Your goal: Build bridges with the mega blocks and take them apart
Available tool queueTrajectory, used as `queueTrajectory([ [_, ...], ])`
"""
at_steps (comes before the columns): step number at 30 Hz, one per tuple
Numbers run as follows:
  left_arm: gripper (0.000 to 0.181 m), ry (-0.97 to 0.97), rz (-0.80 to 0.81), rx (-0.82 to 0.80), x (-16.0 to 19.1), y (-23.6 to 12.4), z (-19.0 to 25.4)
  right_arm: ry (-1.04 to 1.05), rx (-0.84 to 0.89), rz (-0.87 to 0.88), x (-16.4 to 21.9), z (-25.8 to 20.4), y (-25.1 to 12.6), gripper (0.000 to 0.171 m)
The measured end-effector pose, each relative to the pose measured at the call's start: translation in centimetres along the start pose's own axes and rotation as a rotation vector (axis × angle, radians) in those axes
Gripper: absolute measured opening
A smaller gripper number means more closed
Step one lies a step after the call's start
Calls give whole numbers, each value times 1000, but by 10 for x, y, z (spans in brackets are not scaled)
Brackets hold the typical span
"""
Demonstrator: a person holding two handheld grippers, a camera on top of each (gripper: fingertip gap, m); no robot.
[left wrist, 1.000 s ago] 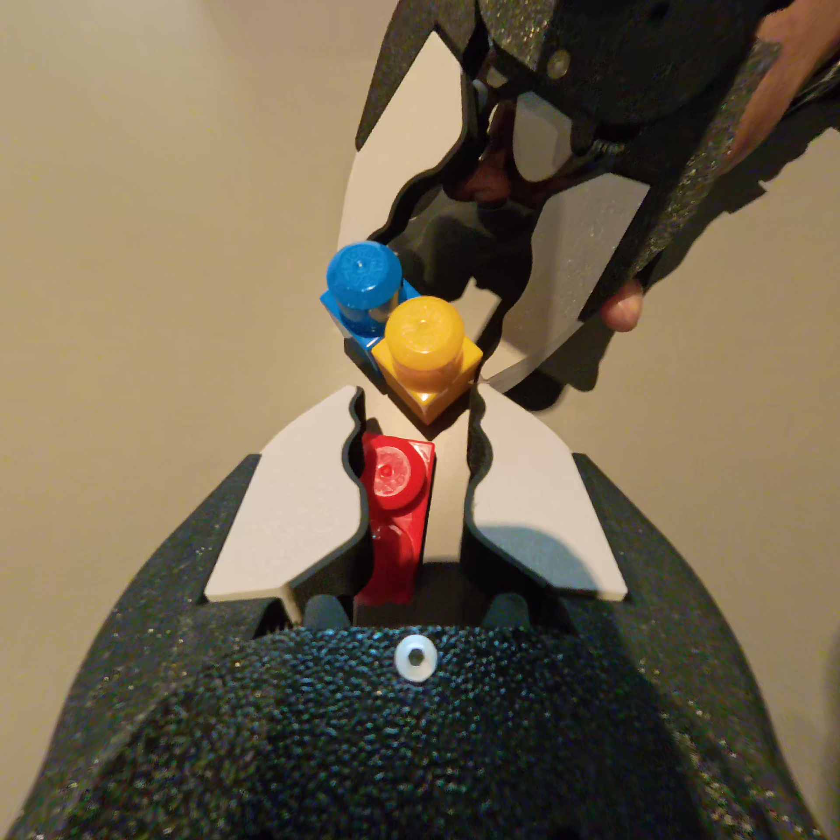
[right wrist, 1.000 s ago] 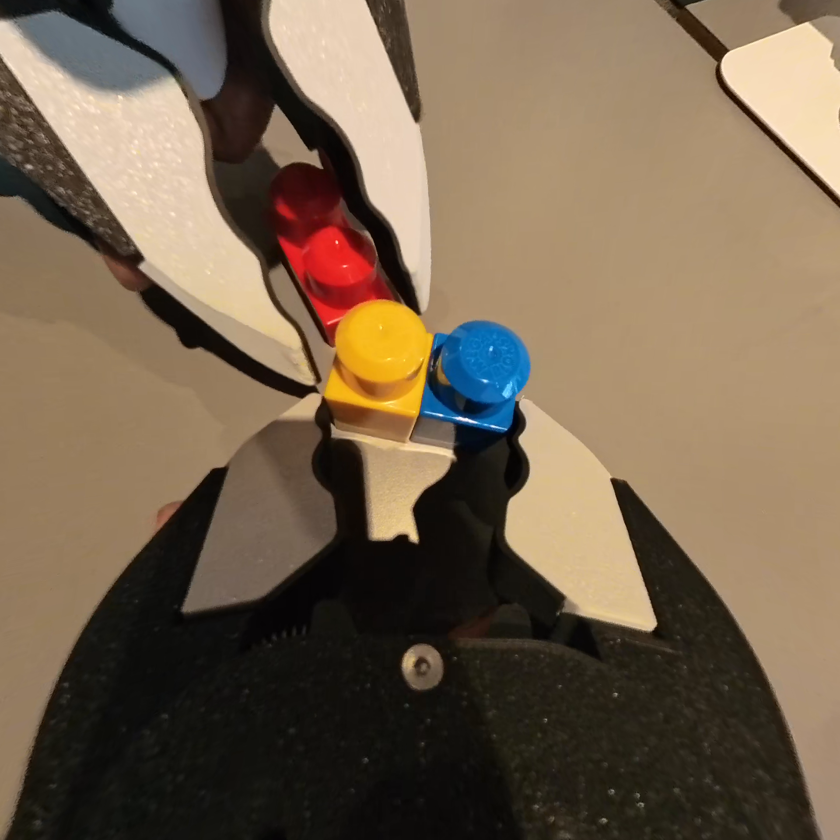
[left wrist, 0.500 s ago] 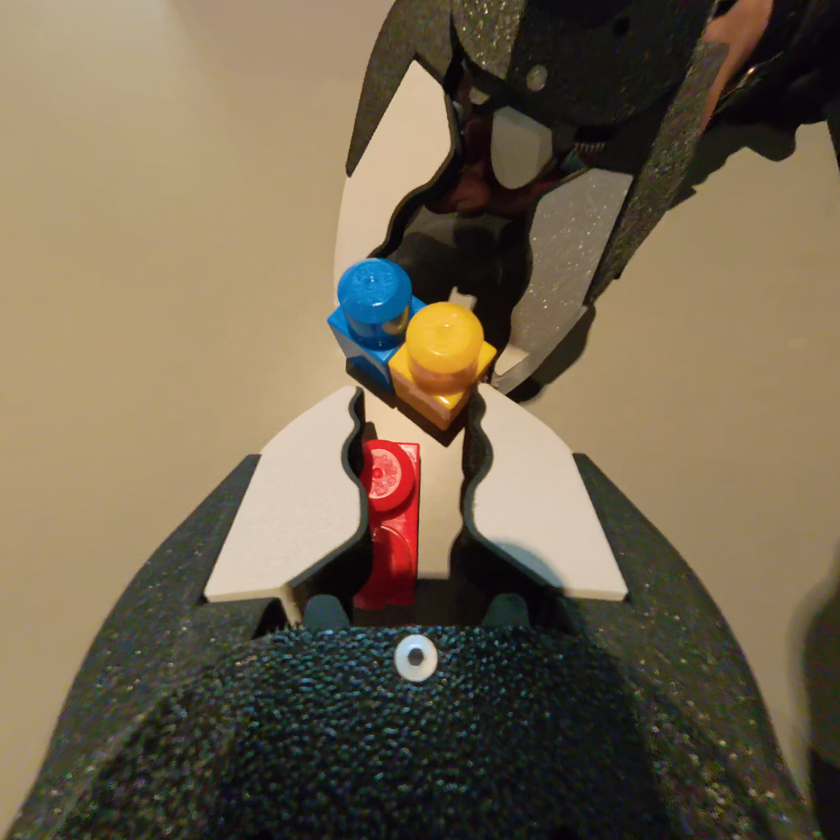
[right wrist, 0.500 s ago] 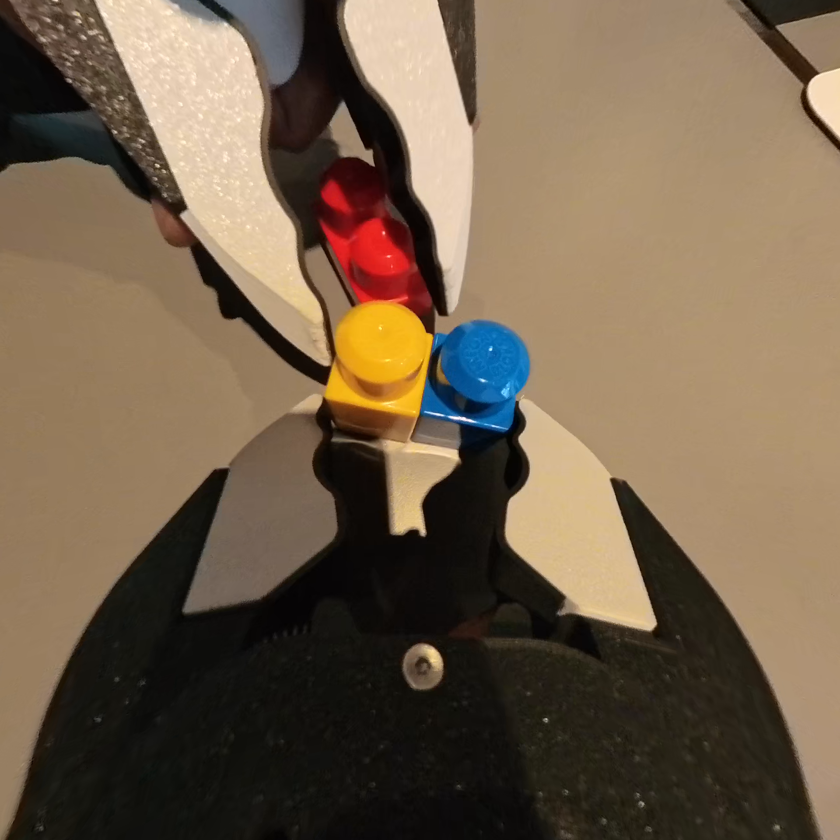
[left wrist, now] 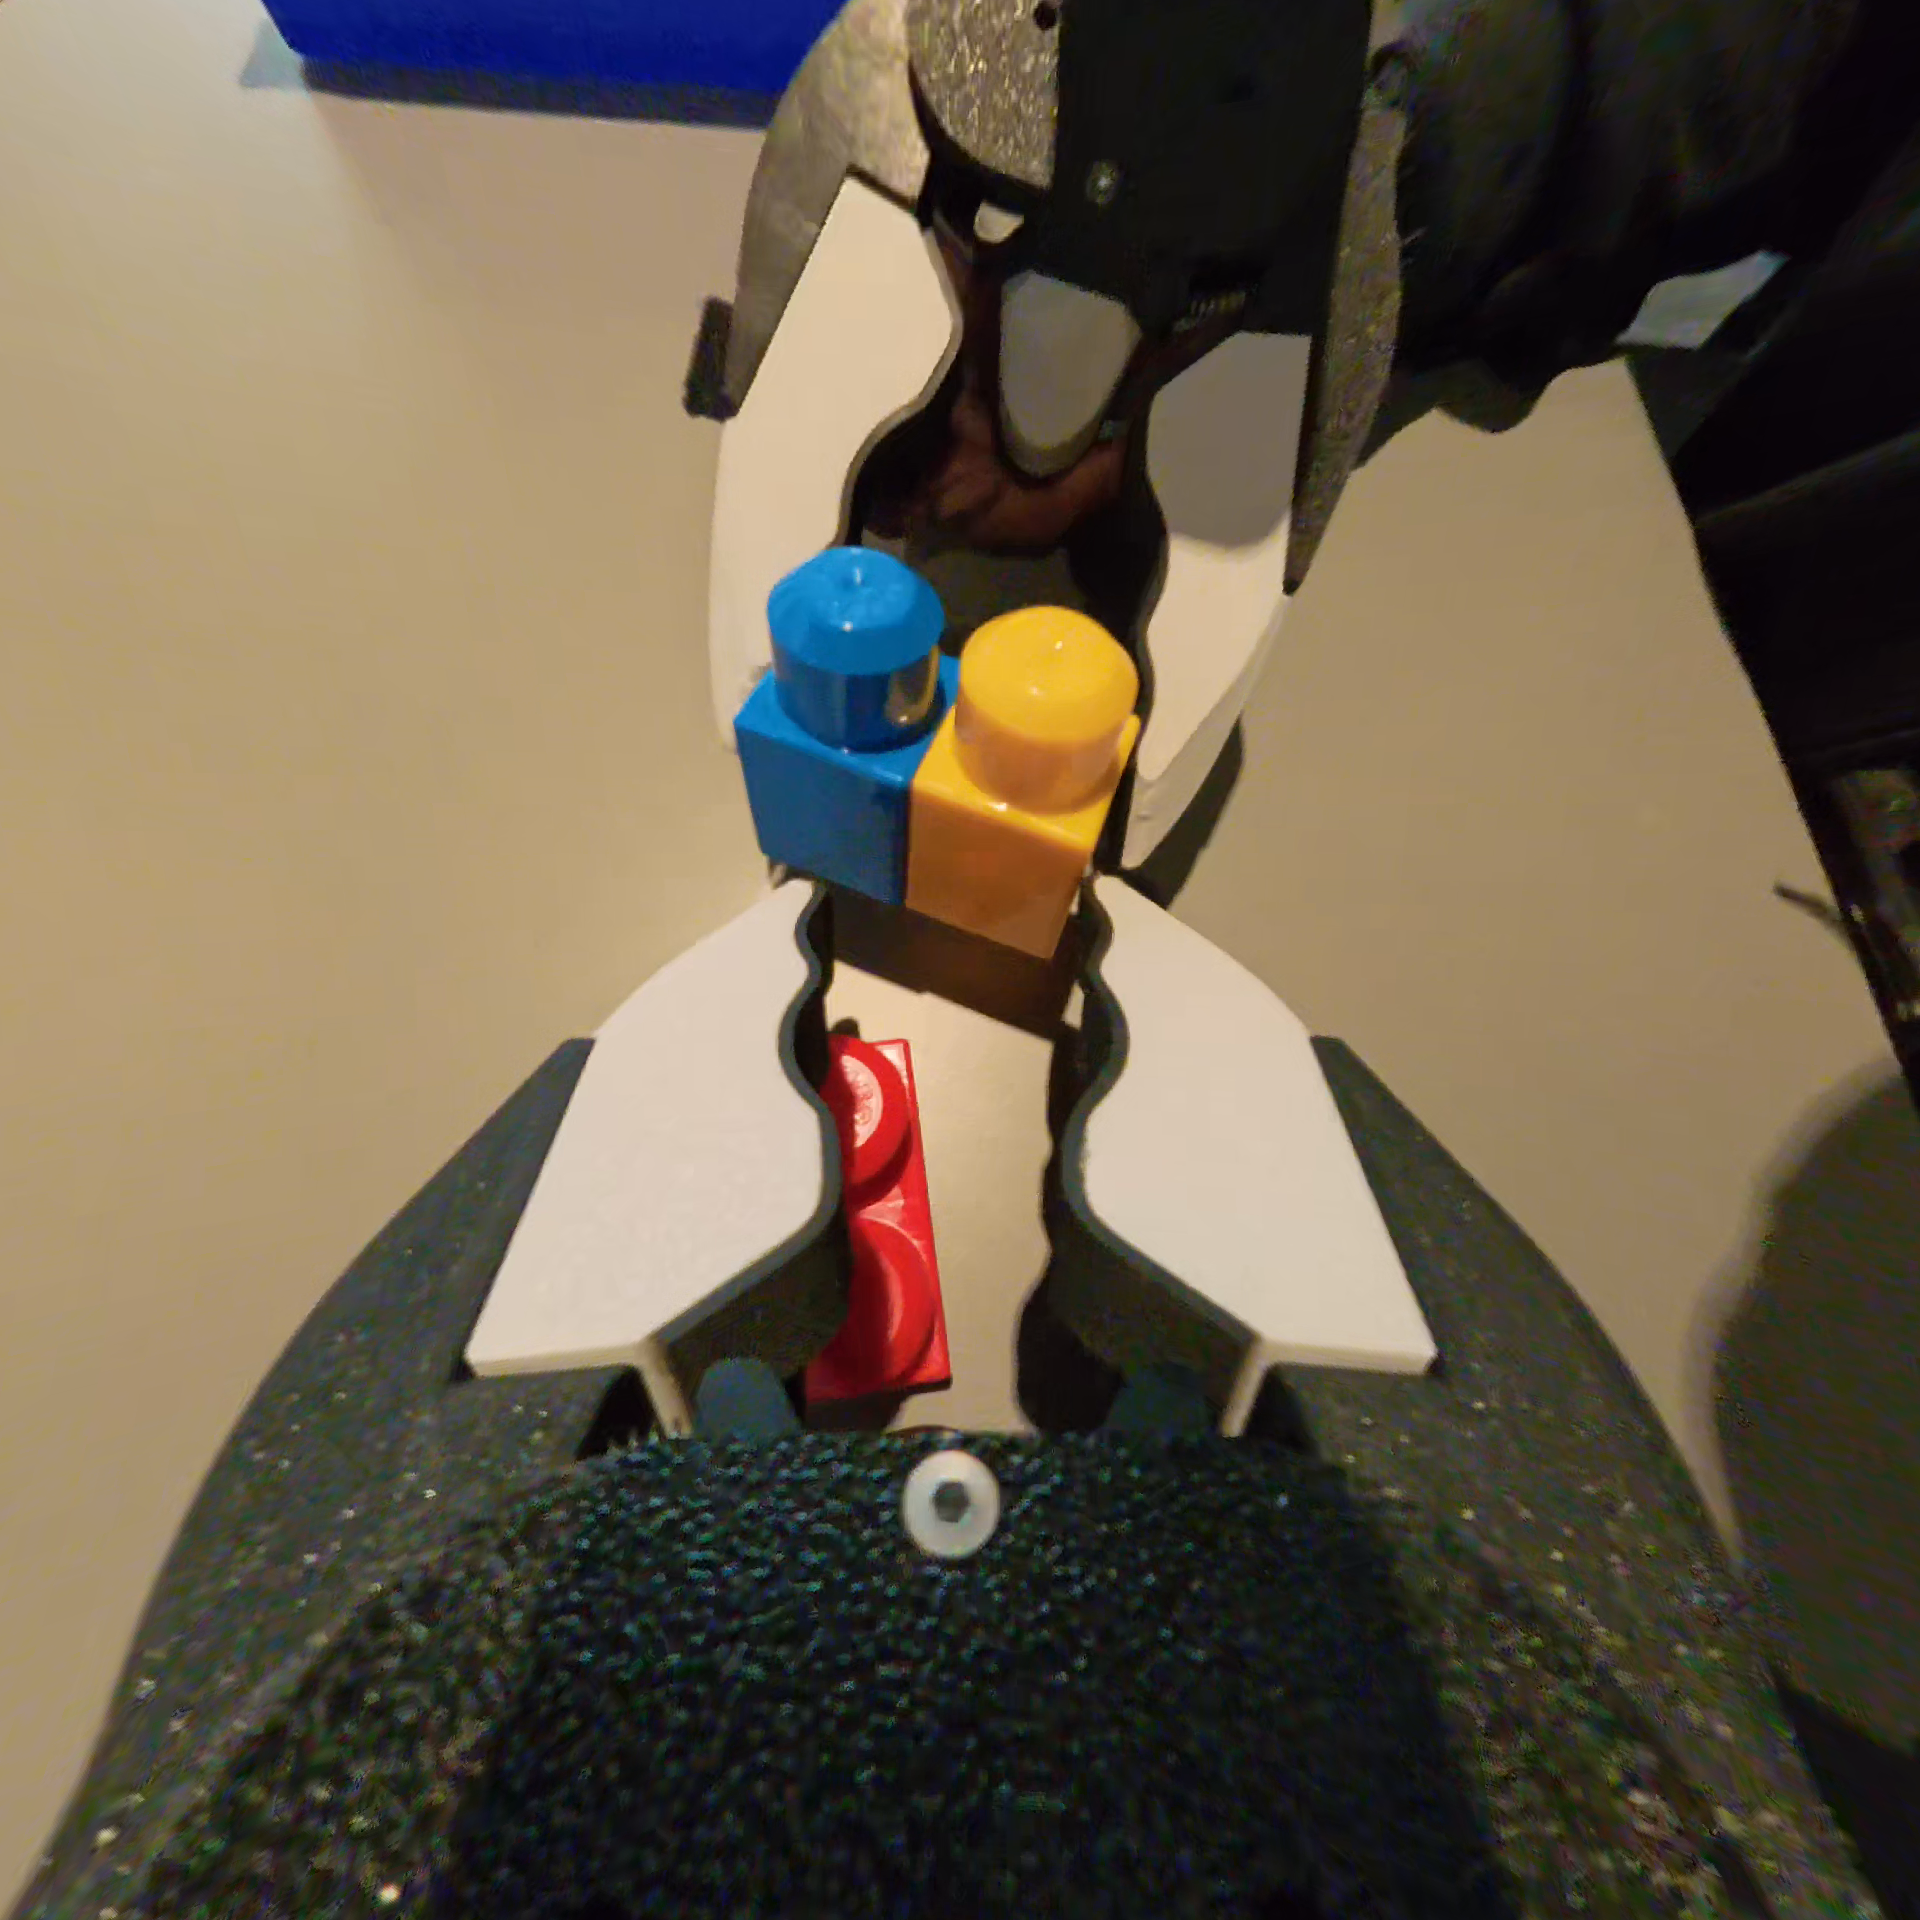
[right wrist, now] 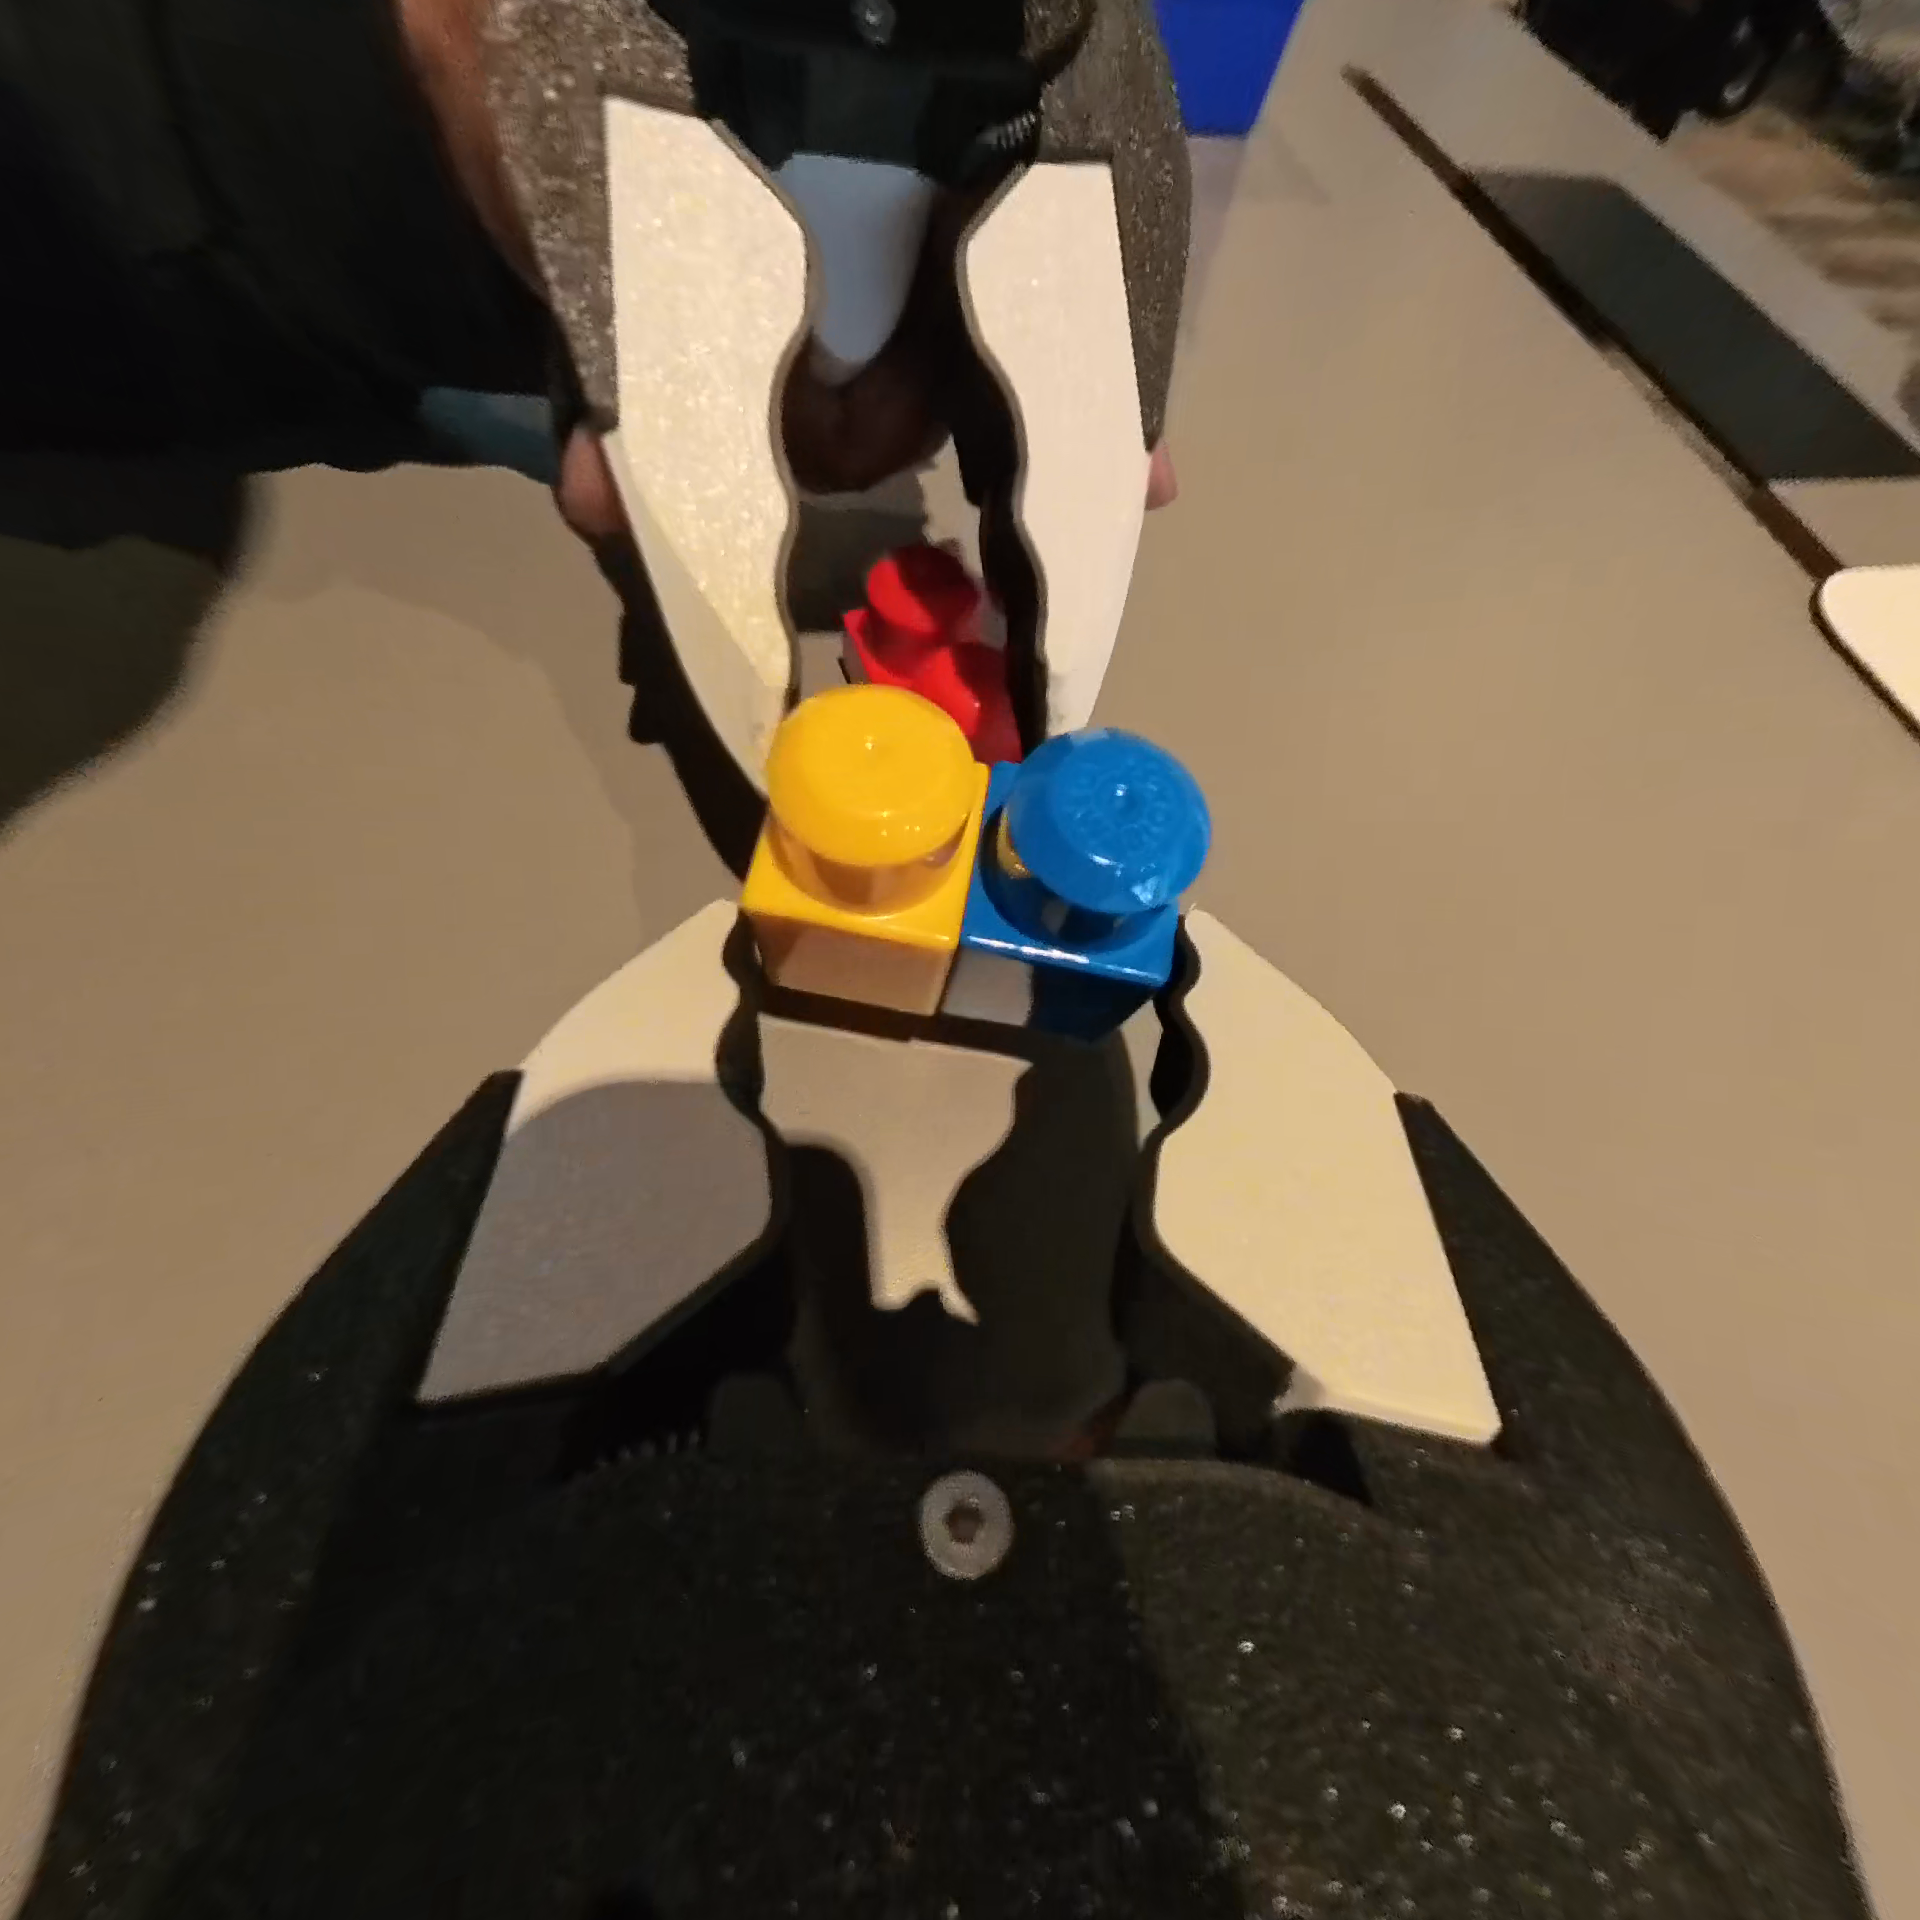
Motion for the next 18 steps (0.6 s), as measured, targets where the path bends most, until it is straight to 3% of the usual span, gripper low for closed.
queueTrajectory([
  [6,44,-18,39,10,0,-5,-1,-38,-96,63,1,7,-7,74],
  [13,44,-11,-11,25,1,8,1,-172,-175,-109,12,3,-1,74],
  [18,44,3,7,16,-3,7,2,-222,-216,-108,13,0,-2,74],
])
Point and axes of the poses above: each gripper's, where its closed fingertips meet, y out along the fingers, x out of its underside, z = x × y across the jaws, the point moved 8 cm from there along -y, back along the fingers, and after that the axes turned 9 degrees about x, right-handed, at the moved point
